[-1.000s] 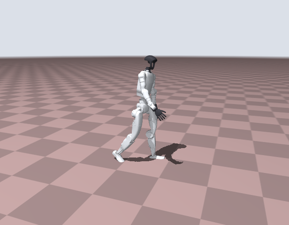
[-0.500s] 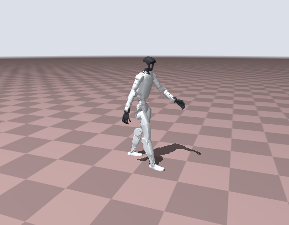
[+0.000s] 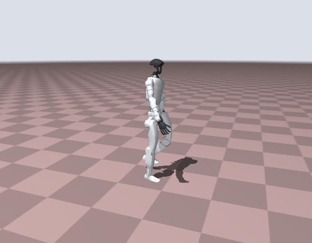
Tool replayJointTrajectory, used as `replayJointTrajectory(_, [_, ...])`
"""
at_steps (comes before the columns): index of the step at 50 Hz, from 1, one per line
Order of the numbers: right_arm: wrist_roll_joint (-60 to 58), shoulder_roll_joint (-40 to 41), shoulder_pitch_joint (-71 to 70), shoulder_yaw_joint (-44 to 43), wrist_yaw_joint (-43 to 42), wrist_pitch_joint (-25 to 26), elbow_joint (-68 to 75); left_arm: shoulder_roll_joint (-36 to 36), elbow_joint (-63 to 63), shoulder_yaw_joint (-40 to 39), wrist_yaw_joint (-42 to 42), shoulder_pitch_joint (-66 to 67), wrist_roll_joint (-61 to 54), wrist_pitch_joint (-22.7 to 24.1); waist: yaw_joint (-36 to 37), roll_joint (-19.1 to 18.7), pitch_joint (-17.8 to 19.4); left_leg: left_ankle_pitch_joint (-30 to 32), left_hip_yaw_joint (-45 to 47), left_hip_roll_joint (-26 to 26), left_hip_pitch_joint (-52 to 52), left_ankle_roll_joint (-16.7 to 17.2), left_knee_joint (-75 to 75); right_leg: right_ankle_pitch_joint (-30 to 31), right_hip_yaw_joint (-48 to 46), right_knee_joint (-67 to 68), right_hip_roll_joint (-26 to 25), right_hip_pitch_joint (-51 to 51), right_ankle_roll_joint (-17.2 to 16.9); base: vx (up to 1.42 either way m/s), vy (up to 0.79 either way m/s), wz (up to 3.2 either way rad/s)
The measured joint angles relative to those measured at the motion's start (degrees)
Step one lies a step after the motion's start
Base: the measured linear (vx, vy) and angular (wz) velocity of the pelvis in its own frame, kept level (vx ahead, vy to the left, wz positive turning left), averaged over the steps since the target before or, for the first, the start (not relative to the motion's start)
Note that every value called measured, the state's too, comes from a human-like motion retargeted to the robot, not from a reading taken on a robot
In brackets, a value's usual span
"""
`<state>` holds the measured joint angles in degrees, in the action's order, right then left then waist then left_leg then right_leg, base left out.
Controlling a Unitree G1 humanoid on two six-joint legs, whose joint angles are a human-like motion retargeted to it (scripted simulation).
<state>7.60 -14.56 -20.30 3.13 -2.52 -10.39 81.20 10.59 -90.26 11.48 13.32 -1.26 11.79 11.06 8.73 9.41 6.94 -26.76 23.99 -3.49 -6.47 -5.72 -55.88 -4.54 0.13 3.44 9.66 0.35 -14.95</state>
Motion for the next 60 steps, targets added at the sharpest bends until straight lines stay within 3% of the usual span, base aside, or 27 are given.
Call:
replayJointTrajectory(3, [1.22,0.63,-6.12,2.13,-2.52,-1.24,-3.69,0.32,1.0,-1.62,-2.2,3.1,-2.76,0.36,4.99,0.56,1.69,3.06,4.35,0.05,0.42,1.44,15.95,-1.99,3.1,0.43,-0.17,2.65,0.39,0.56,0.06,-1.15])
replayJointTrajectory(10, [3.16,2.01,-15.51,4.12,-9.44,-6.65,-14.68,-0.35,2.77,-4.97,-8.44,5.68,-13.59,3.84,9.59,-3.33,3.94,22.09,8.9,-2.45,2.62,6.07,58.12,-7.48,5.84,1.9,-4.31,9.65,0.69,0.55,0.17,-0.55])
replayJointTrajectory(15, [1.37,3.59,-16.47,5.06,-11.7,-7.69,-20.6,-0.34,5.87,-4.95,-8.97,4.44,-19.57,5.3,9.29,-3.59,4.65,17.85,5.17,-4.59,-0.75,8.46,60.88,-10.63,6.37,4.09,-3.91,13.71,0.7,0.56,0.23,-0.12])
replayJointTrajectory(21, [-3.42,5.21,-11.06,6.33,-10.5,-7.29,-20.21,1.78,8.59,-4.69,-10.94,-0.12,-15.25,5.67,10.51,-4.03,3.34,24.02,7.49,-5.88,3.92,8.42,60.88,-10.8,8.23,15.31,-4.76,13.63,2.75,0.59,0.29,-0.26])
replayJointTrajectory(28, [-7.82,5.23,-1.46,3.83,-7.66,-3.27,-8.33,4.73,2.29,-0.18,-10.91,-14.01,-7.55,2.77,10.0,-3.09,1.15,23.24,5.61,-4.24,7.23,7.19,60.1,1.47,5.51,47.66,-4.21,-1.18,3.32,0.47,0.31,0.09])
replayJointTrajectory(32, [-7.78,4.04,2.86,0.72,-4.42,-0.71,-0.94,6.09,0.39,3.05,-10.96,-23.11,-1.99,-0.16,8.02,-3.1,0.69,20.59,4.65,-3.49,7.82,7.87,59.13,0.23,-1.04,57.4,-0.9,-10.74,7.83,0.34,0.23,0.28])
replayJointTrajectory(35, [-6.72,2.82,5.71,-1.22,-2.0,-0.17,2.19,7.2,2.37,3.9,-12.26,-28.93,-1.9,-0.33,3.99,-4.16,1.91,19.06,1.87,-3.3,9.4,9.17,59.15,-3.37,-7.88,54.59,0.76,-12.97,9.71,0.32,0.16,0.76])
replayJointTrajectory(38, [-5.61,1.37,8.18,-3.68,-0.39,-0.6,3.33,8.31,6.89,3.86,-13.18,-33.2,-2.79,0.48,1.64,-4.59,2.11,18.47,0.91,-2.62,9.34,10.06,59.58,-6.5,-9.6,41.28,-0.85,-14.31,10.86,0.25,0.11,0.49])
replayJointTrajectory(42, [-3.35,0.48,11.45,-5.48,0.19,-1.03,3.12,9.4,12.52,5.3,-15.88,-37.78,-7.04,2.99,-2.54,-4.01,4.34,17.1,-2.37,0.03,11.16,10.75,59.68,-3.2,-10.0,15.75,-1.96,-10.45,7.29,0.28,0.06,0.81])
replayJointTrajectory(46, [-5.23,0.94,13.65,-6.49,0.79,0.49,2.87,9.63,13.52,7.91,-17.47,-42.38,-7.06,3.43,-4.11,-2.45,6.97,15.12,-4.57,3.12,13.89,10.53,59.2,4.8,-5.74,-1.61,-1.62,-6.76,2.11,0.29,0.0,0.53])
replayJointTrajectory(50, [-7.31,1.97,15.3,-6.72,2.23,1.05,3.0,8.33,11.24,9.79,-16.35,-44.43,-3.41,3.09,-3.76,-2.07,6.86,13.48,-5.58,4.6,15.39,9.78,58.39,9.89,-3.1,-5.34,-1.01,-5.02,0.24,0.29,-0.02,0.2])
replayJointTrajectory(55, [-6.64,3.03,14.64,-8.66,4.64,0.78,3.07,6.56,8.68,5.61,-13.16,-42.09,0.67,2.46,-3.73,-2.25,5.1,12.1,-6.44,5.35,16.61,8.95,57.61,6.07,-5.03,-4.69,0.15,-2.84,0.09,0.28,-0.04,0.13])
replayJointTrajectory(60, [0.36,3.44,12.44,-12.84,2.97,-0.91,1.09,5.53,7.5,-4.25,-13.29,-34.76,-5.08,2.87,-4.48,-3.09,2.8,11.24,-6.72,4.81,17.1,8.04,56.78,3.96,-5.66,-4.73,-0.22,-1.65,-0.05,0.24,-0.07,0.07])
